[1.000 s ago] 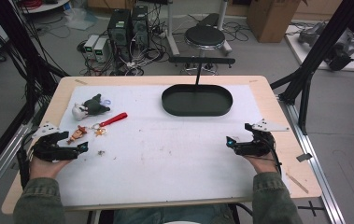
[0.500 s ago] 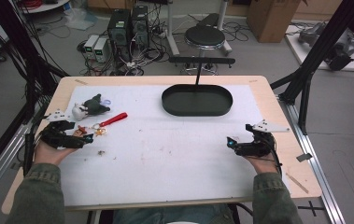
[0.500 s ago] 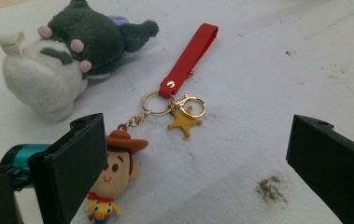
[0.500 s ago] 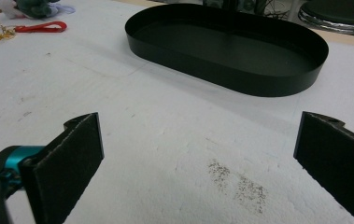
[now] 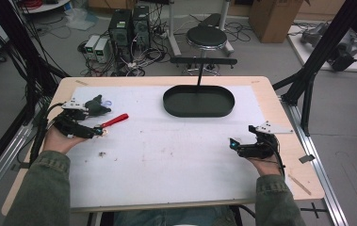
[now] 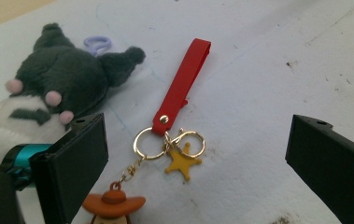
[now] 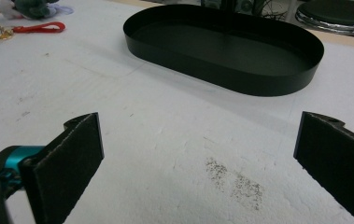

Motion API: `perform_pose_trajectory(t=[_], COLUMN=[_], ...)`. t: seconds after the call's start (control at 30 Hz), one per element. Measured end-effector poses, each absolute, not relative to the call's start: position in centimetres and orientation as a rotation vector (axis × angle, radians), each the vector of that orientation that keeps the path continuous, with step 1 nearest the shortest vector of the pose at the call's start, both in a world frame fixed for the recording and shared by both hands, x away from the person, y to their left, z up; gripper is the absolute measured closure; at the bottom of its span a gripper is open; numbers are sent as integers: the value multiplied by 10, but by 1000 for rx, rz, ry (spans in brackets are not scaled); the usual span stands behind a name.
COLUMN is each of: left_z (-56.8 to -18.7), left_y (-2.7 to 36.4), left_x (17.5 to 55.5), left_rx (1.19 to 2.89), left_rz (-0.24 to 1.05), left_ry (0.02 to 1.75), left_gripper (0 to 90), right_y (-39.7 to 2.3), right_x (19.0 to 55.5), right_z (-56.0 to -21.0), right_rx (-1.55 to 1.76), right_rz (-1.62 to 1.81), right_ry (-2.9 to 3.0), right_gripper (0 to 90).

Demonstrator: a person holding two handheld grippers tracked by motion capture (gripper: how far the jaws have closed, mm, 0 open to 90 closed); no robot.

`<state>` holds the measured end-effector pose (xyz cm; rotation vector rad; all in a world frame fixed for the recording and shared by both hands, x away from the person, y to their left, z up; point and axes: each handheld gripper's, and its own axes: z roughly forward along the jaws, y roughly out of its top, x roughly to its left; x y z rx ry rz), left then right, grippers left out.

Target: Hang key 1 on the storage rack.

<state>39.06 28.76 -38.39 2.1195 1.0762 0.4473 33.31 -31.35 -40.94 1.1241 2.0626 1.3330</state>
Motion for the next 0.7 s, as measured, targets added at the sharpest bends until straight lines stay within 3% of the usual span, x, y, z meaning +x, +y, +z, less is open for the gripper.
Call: perform_pose_trajectory(t=[0.4,0.7], left_z=[-389,-399], left_y=[280,249], left_x=[423,452], left_rx=[2149,2253], left_rz=[388,273], left_ry=[1058,993], left_gripper=[96,115], right_y=[-312,-311], right_x=[336,337], right_z=[-413,-414], right_rx=[1106,1113], right_rz=[1304,1295], right_ry=[2092,2097], right_gripper=[5,5])
